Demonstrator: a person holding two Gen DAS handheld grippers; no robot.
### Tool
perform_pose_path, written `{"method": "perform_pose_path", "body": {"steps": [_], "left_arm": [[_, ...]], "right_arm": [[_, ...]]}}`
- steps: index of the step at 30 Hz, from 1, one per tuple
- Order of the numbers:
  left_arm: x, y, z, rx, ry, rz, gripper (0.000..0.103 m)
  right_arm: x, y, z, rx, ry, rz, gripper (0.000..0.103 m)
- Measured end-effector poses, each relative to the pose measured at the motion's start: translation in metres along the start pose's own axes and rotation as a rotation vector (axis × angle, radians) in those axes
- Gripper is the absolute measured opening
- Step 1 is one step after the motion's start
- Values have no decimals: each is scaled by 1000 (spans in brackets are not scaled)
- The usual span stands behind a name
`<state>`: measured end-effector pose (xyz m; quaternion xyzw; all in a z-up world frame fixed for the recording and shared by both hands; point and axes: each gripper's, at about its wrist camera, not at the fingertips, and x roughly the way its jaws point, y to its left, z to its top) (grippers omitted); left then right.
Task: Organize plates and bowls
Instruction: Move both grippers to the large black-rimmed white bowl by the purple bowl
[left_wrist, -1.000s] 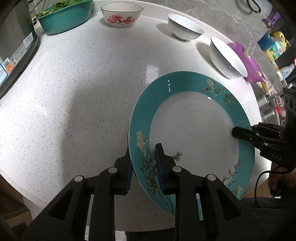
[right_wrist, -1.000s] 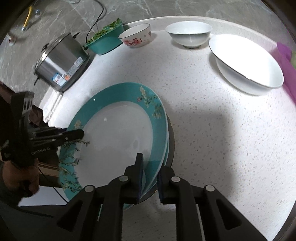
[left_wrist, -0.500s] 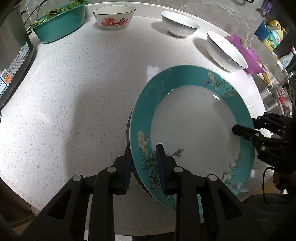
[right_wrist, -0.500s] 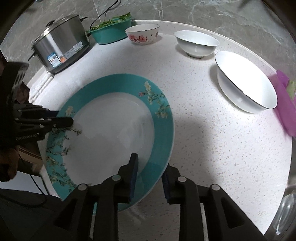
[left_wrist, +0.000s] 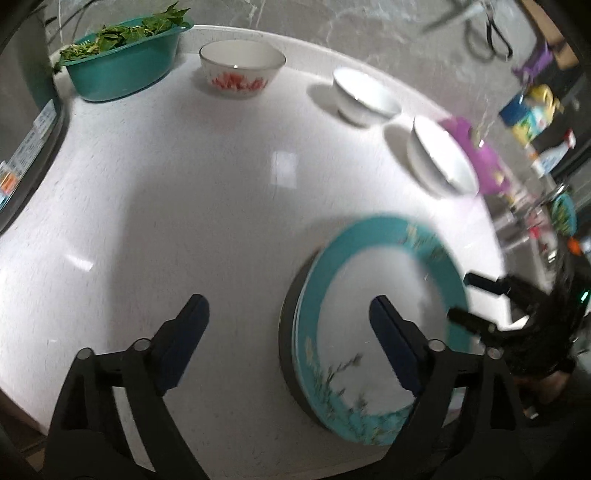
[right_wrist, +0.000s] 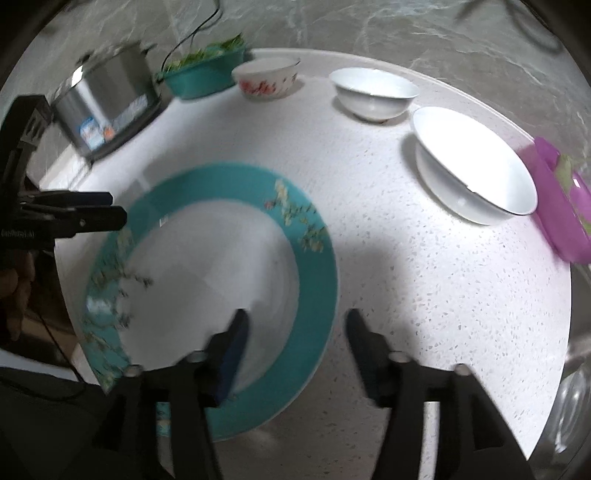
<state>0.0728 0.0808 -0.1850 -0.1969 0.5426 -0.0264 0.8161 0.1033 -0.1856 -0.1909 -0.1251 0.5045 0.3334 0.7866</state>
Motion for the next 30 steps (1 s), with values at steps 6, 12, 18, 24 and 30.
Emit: {"method": "perform_pose_path", "body": {"steps": [6,12,18,24,30], "left_arm": [[-2,-24,79,126,52,-201,101],[40,-92,156,314,125,-215,101],[117,-149,211,346,188,-151,101],[179,-175,220,366,256,-86,101],[200,-181,222,355,268,-64,101]], "right_arm": [[-42,-48,16,264,-75,54,81],[-98,-120,26,517,-234,43,81],[-87,-193,43,638,-221,2,81],[-38,-232,45,744,-128,50,78],[-3,-246,48,771,-62,56,76]]}}
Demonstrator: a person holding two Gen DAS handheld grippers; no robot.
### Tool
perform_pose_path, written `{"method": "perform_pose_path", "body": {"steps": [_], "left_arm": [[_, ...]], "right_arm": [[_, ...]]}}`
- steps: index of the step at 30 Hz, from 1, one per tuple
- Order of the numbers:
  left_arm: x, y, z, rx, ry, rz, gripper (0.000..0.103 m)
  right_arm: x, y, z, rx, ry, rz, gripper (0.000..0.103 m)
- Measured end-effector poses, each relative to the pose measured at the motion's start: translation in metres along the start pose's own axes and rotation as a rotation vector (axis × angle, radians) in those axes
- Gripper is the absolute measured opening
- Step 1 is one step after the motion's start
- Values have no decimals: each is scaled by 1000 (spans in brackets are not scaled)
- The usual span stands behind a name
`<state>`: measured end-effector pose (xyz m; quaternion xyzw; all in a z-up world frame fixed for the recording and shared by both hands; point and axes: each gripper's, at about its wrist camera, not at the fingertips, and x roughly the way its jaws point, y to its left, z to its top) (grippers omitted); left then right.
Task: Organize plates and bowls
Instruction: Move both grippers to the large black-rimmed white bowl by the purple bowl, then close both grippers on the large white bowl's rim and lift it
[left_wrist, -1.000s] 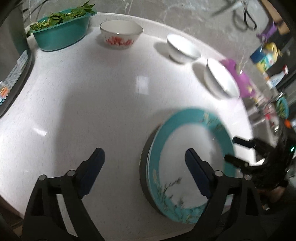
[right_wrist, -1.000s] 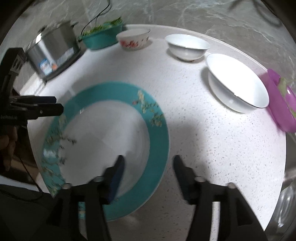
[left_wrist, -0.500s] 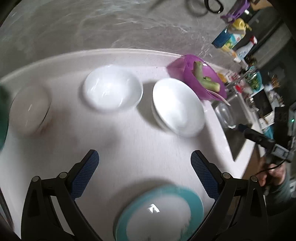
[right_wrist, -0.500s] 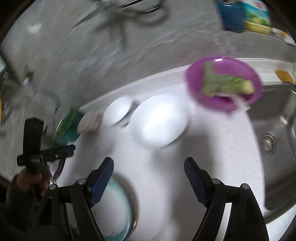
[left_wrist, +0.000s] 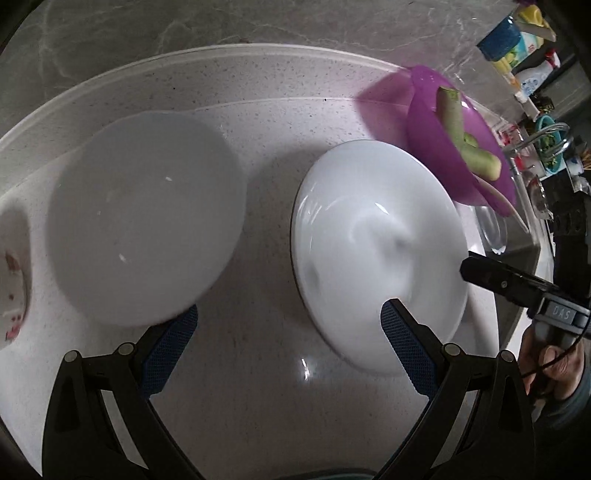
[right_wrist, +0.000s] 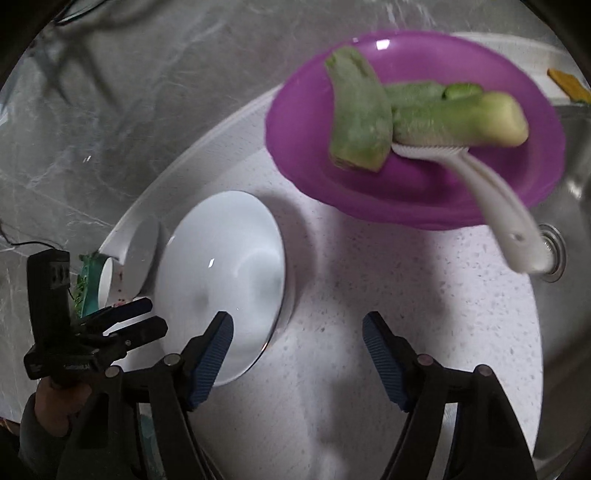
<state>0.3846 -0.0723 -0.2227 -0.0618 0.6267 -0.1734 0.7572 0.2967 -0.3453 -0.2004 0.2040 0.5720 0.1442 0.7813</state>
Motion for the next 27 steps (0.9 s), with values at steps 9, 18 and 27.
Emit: {"method": "perform_pose_path", "body": {"steps": [9,18,27], "left_arm": [[16,-13,7,28,-14,25,97],[25,-26,11,58,-9,49,19],[18,-43,-1,104,-6,81,12]], "right_arm": [[26,13,11,-43,31,-44,69],[47,15,12,-57,90,-38,24],[42,21,7,-77,104,-74,15]]}}
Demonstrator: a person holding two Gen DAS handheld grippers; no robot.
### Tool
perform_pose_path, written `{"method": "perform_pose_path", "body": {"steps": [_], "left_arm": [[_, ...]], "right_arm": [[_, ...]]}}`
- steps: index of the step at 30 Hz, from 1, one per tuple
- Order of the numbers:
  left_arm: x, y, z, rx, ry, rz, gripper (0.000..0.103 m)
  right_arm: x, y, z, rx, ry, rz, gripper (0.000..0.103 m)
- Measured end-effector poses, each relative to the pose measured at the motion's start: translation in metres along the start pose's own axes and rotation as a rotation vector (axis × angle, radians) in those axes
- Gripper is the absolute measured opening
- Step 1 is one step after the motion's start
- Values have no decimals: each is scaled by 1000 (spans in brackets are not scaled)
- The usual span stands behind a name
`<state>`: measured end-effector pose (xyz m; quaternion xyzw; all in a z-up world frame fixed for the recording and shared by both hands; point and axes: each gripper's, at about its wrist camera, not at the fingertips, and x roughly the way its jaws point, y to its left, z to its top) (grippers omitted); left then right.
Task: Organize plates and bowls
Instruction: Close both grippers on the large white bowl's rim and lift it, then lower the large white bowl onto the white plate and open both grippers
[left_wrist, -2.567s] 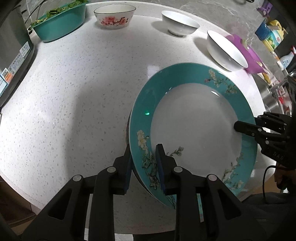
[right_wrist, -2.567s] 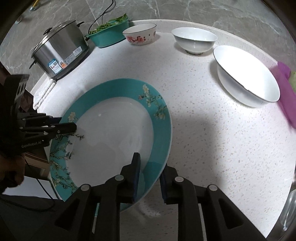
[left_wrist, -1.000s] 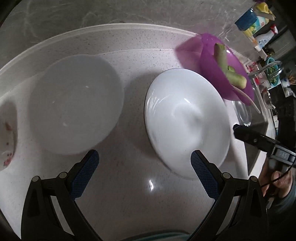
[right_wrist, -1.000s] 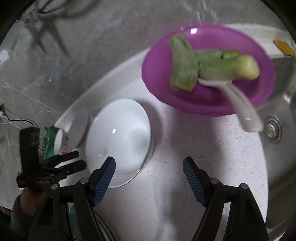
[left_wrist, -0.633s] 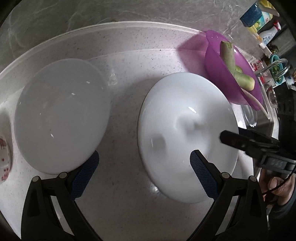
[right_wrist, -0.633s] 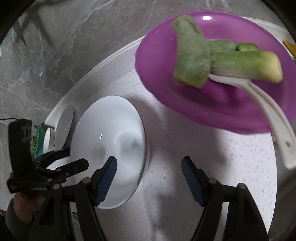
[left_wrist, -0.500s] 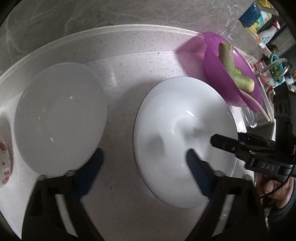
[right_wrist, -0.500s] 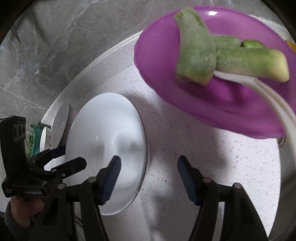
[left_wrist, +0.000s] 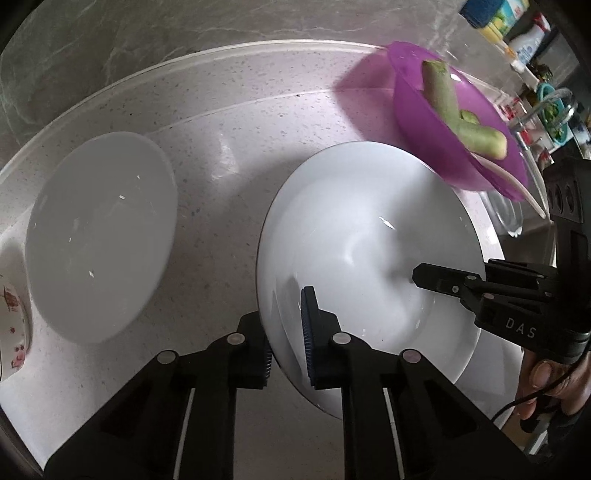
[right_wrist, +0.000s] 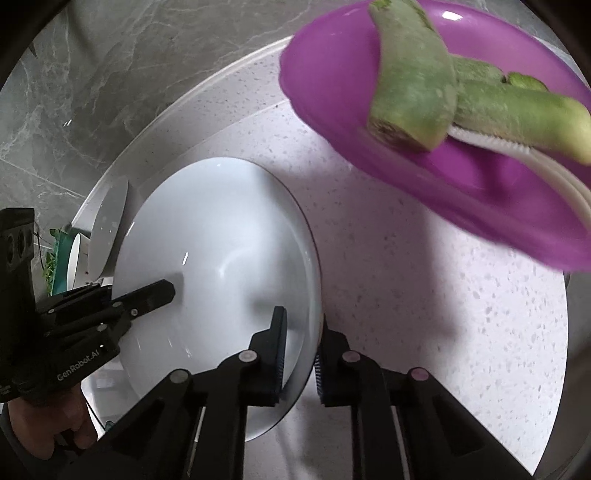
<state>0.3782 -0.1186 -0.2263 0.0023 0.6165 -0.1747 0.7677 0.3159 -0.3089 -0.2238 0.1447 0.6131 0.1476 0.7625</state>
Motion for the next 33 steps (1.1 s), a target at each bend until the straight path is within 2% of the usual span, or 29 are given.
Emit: {"method": "perform_pose_path", "body": {"steps": [10,18,23,33], "left_arm": [[-25,-57,-44,89,40,-68,12],[-9,-99,-93,174,120,-117,12],[1,-112,-100,202,127,-118,12],[15,-122,-105,219,111,-90,12]], "right_arm": [[-50,-14,-48,47,-5,-38,16],[-60,-35,-107,142,36,-80,16],[-59,-44,-125,174,35,-94,16],[-58,-49,-134,179,13,-107,16]]}}
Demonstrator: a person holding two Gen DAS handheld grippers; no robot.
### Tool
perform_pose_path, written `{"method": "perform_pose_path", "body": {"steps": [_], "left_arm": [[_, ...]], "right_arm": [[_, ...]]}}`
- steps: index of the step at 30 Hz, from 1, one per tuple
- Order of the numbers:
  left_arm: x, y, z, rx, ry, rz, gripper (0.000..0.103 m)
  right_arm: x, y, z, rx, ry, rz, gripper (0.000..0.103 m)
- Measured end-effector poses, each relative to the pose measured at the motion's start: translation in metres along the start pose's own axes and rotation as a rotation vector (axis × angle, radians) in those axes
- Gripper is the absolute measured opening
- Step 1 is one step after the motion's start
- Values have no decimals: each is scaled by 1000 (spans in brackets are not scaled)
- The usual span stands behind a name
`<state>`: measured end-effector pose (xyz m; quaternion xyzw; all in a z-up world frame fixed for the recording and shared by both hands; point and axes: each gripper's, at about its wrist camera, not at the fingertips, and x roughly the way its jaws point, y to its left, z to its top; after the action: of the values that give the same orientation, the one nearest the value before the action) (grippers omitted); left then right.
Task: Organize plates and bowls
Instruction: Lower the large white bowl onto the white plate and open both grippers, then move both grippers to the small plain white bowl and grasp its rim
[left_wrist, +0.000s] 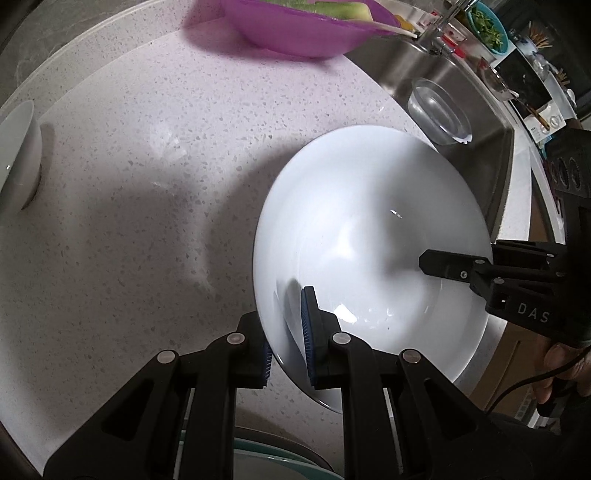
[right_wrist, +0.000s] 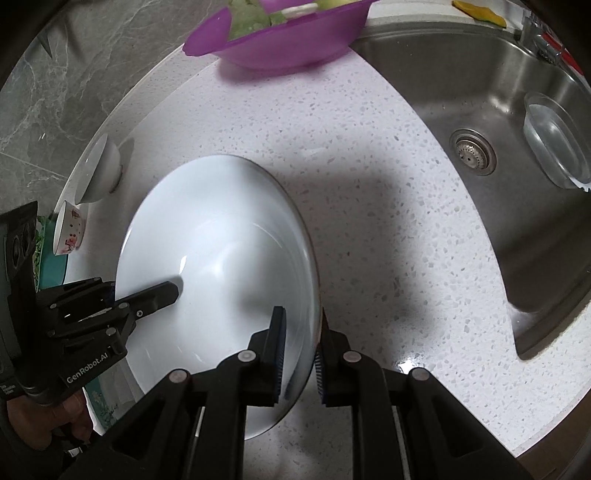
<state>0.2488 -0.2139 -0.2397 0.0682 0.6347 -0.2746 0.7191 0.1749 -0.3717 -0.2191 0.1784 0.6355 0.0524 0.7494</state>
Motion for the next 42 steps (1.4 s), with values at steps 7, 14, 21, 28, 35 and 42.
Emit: {"method": "perform_pose_path", "body": {"steps": [7,14,21,28,35,42], "left_arm": [[-5,-1,-6,-27,-26,10,13],[-43,15,-21,-82,-101,-16,32],[-126,104,-49,-244,-266,-13,102],[-174,198,-47,-420,-367,54,103],[-155,256,-14,-512,-345,77,103],[-122,286,11,-553,-303,98,103]], "right_arm": [[5,3,-2,-1,1,8,18],[-8,0,-3,5,-28,21,48],[-63,-1,12,21,-140,11,67],[-91,99,77,-167,-211,226,103],[-31,198,144,-319,-123,283,103],[41,222,184,-295,-8,197,97]]}}
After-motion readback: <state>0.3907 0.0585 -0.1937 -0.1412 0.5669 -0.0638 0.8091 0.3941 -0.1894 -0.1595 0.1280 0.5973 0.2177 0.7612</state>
